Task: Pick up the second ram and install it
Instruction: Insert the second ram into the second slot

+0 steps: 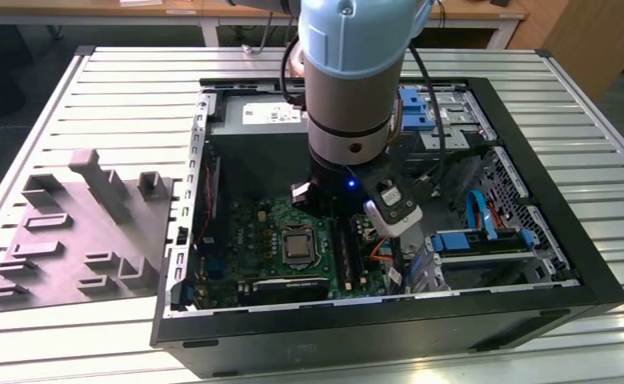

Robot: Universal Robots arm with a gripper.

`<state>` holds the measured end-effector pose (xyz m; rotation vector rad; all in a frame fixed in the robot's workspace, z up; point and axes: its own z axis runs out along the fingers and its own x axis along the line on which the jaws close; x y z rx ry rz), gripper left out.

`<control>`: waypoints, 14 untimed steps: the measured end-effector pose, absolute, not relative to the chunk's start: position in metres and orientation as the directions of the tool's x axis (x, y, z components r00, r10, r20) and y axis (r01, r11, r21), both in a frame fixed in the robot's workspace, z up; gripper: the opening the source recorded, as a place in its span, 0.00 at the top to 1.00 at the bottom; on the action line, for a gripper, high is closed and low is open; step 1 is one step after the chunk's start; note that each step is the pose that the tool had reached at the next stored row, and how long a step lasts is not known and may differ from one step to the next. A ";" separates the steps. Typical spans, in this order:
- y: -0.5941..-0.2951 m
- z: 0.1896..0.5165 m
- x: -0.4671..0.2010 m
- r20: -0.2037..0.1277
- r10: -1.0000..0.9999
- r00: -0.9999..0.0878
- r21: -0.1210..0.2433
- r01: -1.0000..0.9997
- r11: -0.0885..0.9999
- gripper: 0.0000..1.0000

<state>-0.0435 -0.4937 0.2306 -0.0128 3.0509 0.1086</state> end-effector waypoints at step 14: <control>-0.494 0.227 -0.044 -0.089 -0.005 -0.996 0.072 -0.012 0.997 0.89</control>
